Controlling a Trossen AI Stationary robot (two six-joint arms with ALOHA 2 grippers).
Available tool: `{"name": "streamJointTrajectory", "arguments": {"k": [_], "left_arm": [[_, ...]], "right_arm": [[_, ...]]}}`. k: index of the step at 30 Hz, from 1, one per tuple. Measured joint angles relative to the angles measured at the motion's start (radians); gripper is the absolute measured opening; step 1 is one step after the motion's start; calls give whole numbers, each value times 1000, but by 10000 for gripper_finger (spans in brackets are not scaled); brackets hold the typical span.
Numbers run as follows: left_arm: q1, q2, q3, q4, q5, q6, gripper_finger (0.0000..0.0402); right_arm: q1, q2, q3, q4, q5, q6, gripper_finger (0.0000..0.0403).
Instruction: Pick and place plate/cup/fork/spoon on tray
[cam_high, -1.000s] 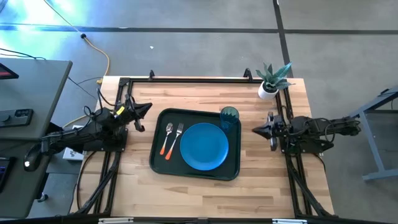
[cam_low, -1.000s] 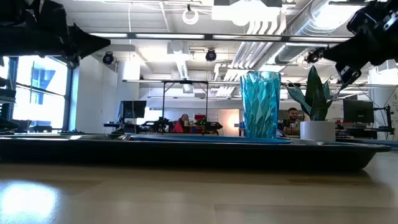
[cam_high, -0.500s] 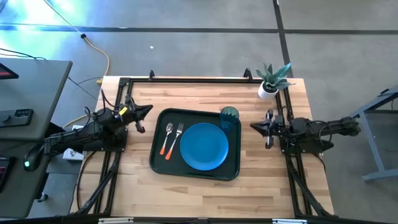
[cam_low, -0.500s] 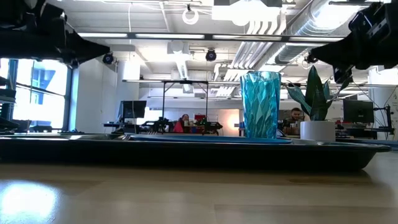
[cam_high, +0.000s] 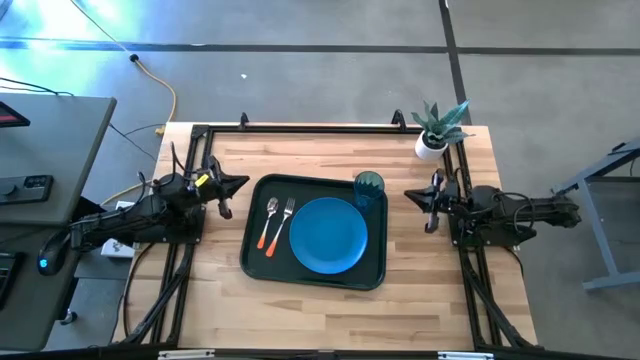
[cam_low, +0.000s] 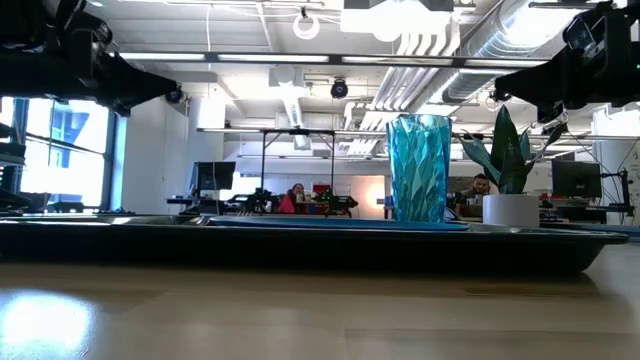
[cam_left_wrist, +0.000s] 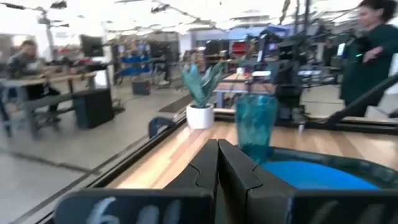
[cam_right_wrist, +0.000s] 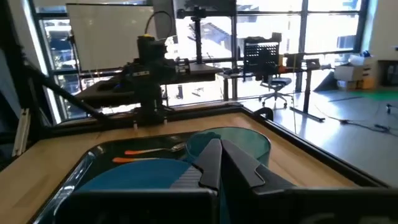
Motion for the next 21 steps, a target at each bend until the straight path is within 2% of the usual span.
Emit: {"name": "streamJointTrajectory", "arguments": {"k": [10,15,19,21], "left_arm": [[0,83,0,67,119,45,0],[0,152,0,107,113,66,0],[-1,178,0,242,119,-17,0],[-1,181,1,232,125,-42,0]], "right_arm": [[0,0,0,-29,26,80,0],[0,0,0,-31,26,78,0],[0,0,0,-33,26,81,0],[0,0,0,-33,26,79,0]]}}
